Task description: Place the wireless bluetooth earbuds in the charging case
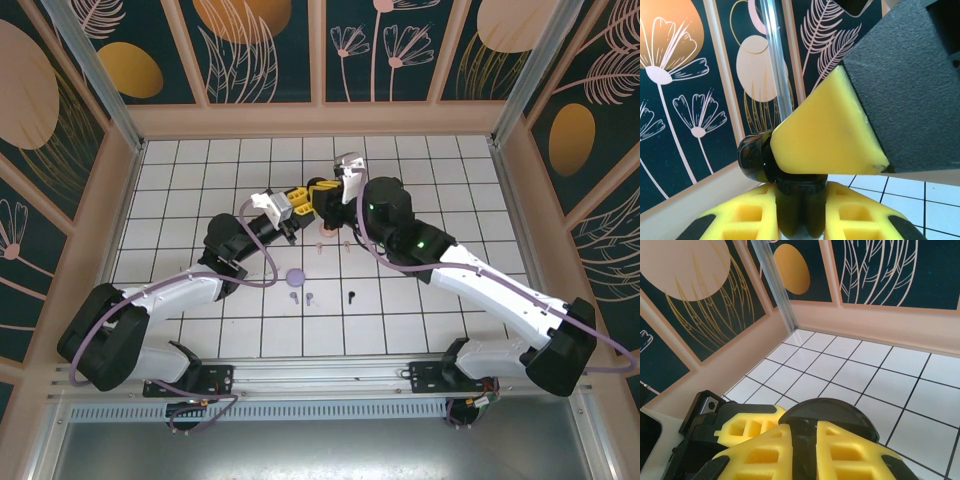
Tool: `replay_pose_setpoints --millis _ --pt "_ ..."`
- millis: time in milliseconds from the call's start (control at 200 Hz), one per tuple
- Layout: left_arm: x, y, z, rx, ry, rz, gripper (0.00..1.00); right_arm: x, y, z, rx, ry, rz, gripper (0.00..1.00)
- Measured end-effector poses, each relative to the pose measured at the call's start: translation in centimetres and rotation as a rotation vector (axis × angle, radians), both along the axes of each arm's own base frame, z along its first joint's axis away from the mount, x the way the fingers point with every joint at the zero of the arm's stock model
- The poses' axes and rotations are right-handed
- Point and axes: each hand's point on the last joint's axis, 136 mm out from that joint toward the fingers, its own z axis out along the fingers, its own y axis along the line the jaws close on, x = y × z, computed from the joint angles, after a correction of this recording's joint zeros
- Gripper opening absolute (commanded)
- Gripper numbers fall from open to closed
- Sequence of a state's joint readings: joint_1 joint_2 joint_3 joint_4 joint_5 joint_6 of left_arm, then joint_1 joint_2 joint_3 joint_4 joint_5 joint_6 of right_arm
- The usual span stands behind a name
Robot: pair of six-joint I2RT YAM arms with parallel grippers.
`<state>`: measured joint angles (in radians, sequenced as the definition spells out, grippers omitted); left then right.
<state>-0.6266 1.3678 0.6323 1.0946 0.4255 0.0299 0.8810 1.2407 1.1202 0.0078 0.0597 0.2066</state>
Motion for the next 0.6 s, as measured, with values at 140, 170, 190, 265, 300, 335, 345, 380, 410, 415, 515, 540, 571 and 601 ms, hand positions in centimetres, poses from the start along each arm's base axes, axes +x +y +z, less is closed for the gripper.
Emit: replay_pose_setpoints --millis 140,170,190,265,300,335,345,380,410,415,515,540,571,601 --pt "-0.1 -0.1 -0.1 0.005 0.005 -0.005 0.0 -0.4 0.1 -0.1 -0.012 0.01 -0.003 0.48" --pt "-0.1 -0.2 -0.2 0.005 0.005 -0.007 0.0 -0.5 0.2 0.0 -0.013 0.016 -0.003 0.52" --pt "-0.1 -0.1 -0.1 0.004 0.004 -0.006 0.0 -0.6 0.2 0.1 -0.013 0.016 -0.002 0.55" --pt "-0.2 -0.1 0.1 -0.002 -0.003 -0.007 0.0 -0.6 -0.2 0.6 0.0 0.032 -0.02 0.59" --pt "-0.2 -0.1 0.2 -0.006 -0.007 -0.007 0.0 -0.7 -0.6 1.0 0.008 0.039 -0.035 0.61" --pt "-0.2 -0.1 0.4 -0.011 -0.008 -0.005 0.0 -0.8 -1.1 1.4 0.022 0.043 -0.049 0.63" --pt "-0.2 -0.1 0.4 -0.013 -0.01 -0.005 0.0 -0.8 -1.3 1.5 0.023 0.042 -0.056 0.63" --pt "-0.2 0.0 0.5 -0.017 -0.01 -0.001 0.0 -1.0 -2.1 2.1 0.041 0.048 -0.074 0.65" --pt "-0.1 0.0 0.6 -0.021 -0.012 0.001 0.0 -1.2 -2.9 2.8 0.065 0.052 -0.092 0.66" --pt "-0.1 0.1 0.6 -0.022 -0.012 0.002 0.0 -1.2 -3.0 2.9 0.066 0.051 -0.093 0.66" --pt "-0.1 0.2 0.8 -0.031 -0.015 0.01 0.0 -2.2 -6.3 5.5 0.164 0.055 -0.158 0.66" --pt "-0.1 0.2 0.7 -0.032 -0.013 0.011 0.0 -2.5 -7.3 6.1 0.192 0.059 -0.178 0.66" --pt "-0.1 0.3 0.7 -0.032 -0.011 0.011 0.0 -2.7 -8.3 6.5 0.215 0.065 -0.2 0.66" --pt "-0.1 0.3 0.6 -0.032 -0.01 0.012 0.0 -2.9 -9.1 6.5 0.231 0.079 -0.221 0.66"
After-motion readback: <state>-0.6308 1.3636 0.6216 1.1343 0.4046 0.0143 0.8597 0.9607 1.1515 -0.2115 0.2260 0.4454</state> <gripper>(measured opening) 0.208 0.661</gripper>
